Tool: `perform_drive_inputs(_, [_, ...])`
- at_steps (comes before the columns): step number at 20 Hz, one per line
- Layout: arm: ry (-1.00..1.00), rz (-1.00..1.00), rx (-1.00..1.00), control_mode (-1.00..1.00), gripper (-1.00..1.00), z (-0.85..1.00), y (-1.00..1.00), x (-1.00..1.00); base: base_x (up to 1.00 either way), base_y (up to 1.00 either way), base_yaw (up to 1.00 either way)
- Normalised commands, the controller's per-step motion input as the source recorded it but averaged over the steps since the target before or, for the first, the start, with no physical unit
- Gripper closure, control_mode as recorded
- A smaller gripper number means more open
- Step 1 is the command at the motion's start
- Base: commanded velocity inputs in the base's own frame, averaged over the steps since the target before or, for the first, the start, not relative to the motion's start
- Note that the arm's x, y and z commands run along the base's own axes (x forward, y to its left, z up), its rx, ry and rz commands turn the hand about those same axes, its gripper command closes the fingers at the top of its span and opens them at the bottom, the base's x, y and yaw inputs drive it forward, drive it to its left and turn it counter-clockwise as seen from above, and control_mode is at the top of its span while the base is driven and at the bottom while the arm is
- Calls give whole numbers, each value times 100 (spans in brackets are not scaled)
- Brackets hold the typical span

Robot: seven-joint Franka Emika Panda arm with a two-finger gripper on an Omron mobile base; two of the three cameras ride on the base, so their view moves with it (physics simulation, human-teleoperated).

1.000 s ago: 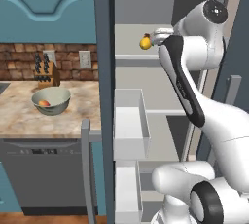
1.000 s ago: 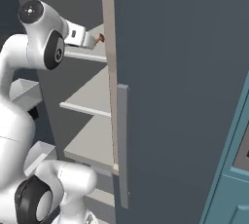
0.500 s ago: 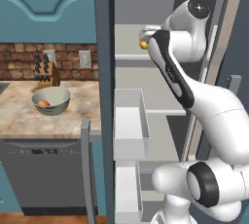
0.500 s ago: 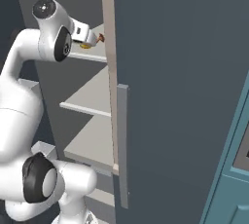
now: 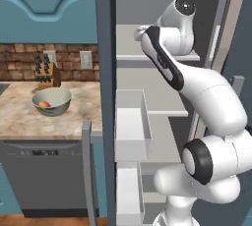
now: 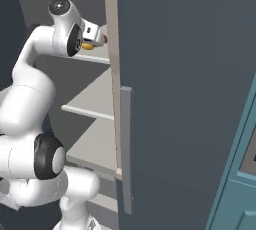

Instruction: Take the mango, lemon, and mushroom from the freezer and place them in the bowl on the counter.

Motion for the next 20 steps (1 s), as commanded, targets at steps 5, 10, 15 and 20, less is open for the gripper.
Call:
perform_drive_inputs(5, [1,0,0,-100,-100,-23,6,61,0,0,0])
perform_drive_inputs(10, [1,0,0,-100,100,-25,12,48,0,0,0])
perform_drive_inputs(15, [1,0,0,-100,100,-7,6,13,0,0,0])
perform_drive_inputs(20, [-4,0,0,-100,100,0,0,-9,0,0,0])
